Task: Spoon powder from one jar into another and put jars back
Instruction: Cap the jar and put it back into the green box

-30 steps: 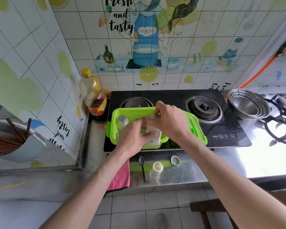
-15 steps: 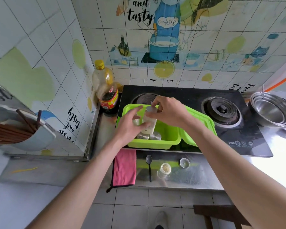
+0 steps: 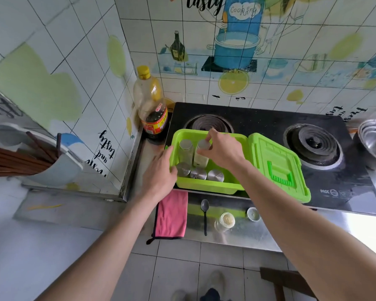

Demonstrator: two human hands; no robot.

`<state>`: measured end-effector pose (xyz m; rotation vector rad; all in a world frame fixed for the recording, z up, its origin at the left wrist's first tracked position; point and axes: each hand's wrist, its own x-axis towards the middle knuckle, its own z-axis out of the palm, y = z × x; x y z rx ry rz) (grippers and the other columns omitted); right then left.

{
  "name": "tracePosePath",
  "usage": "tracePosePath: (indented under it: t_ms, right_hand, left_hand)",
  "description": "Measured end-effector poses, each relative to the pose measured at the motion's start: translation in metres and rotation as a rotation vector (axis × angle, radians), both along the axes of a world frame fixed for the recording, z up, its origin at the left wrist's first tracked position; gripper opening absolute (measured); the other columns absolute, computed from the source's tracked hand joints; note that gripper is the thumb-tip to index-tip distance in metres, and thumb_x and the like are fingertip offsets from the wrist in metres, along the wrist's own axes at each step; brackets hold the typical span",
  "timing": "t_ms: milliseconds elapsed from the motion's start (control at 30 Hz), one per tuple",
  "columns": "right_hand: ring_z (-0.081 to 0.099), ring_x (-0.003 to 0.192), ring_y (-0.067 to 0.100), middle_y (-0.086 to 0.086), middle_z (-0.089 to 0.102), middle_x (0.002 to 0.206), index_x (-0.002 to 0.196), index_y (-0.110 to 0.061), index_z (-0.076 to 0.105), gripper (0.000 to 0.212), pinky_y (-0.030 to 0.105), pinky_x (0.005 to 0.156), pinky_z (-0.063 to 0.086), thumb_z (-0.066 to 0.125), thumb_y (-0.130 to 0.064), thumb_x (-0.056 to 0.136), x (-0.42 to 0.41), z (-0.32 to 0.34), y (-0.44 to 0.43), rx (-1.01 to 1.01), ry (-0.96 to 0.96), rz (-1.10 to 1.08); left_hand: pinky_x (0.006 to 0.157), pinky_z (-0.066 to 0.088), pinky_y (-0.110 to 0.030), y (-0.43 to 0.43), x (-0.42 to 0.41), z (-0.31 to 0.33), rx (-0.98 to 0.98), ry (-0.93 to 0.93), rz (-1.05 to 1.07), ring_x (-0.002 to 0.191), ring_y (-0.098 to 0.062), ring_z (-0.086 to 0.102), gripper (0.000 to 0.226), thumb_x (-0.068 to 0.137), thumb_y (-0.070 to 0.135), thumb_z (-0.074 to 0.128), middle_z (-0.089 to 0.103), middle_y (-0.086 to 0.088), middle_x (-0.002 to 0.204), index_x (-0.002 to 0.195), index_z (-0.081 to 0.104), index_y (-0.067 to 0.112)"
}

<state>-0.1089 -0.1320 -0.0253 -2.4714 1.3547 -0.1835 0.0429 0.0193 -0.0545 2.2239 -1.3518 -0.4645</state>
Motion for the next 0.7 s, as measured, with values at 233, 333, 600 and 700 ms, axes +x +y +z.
tracePosePath:
  t_ms: [233, 333, 600, 700]
  right_hand:
    - [0.068, 0.085, 0.03, 0.004, 0.073, 0.101, 0.117, -0.017, 0.054, 0.05, 0.037, 0.063, 0.053, 0.073, -0.053, 0.088, 0.006, -0.018, 0.0, -0.012, -0.001, -0.01]
    - [0.068, 0.084, 0.028, 0.003, 0.072, 0.101, 0.12, -0.018, 0.053, 0.053, 0.037, 0.063, 0.053, 0.074, -0.053, 0.088, 0.005, -0.018, 0.001, 0.007, 0.001, -0.011]
    - [0.066, 0.079, 0.021, -0.003, 0.07, 0.097, 0.132, -0.022, 0.048, 0.048, 0.034, 0.057, 0.052, 0.07, -0.028, 0.09, -0.035, 0.001, 0.007, -0.057, -0.056, 0.032]
    - [0.062, 0.077, 0.019, -0.008, 0.064, 0.099, 0.123, -0.021, 0.052, 0.038, 0.032, 0.055, 0.043, 0.068, -0.033, 0.091, -0.07, 0.016, 0.015, -0.141, -0.159, -0.056]
  left_hand:
    - [0.105, 0.048, -0.044, 0.004, -0.005, 0.0, 0.019, -0.035, -0.007, 0.14, -0.026, 0.048, 0.067, 0.103, 0.017, 0.056, 0.046, -0.003, 0.159, 0.163, 0.027, 0.023]
    - [0.107, 0.047, -0.044, 0.005, -0.006, 0.001, 0.016, -0.033, -0.01, 0.142, -0.025, 0.046, 0.066, 0.104, 0.019, 0.056, 0.044, -0.001, 0.16, 0.163, 0.028, 0.023]
    - [0.11, 0.043, -0.04, 0.003, -0.017, 0.006, -0.067, -0.112, 0.02, 0.143, -0.021, 0.043, 0.058, 0.099, 0.022, 0.064, 0.042, 0.004, 0.16, 0.154, 0.046, 0.016]
    - [0.109, 0.045, -0.042, -0.002, -0.029, 0.009, -0.125, -0.14, 0.009, 0.142, -0.021, 0.044, 0.049, 0.097, 0.021, 0.065, 0.046, 0.003, 0.156, 0.145, 0.055, 0.016]
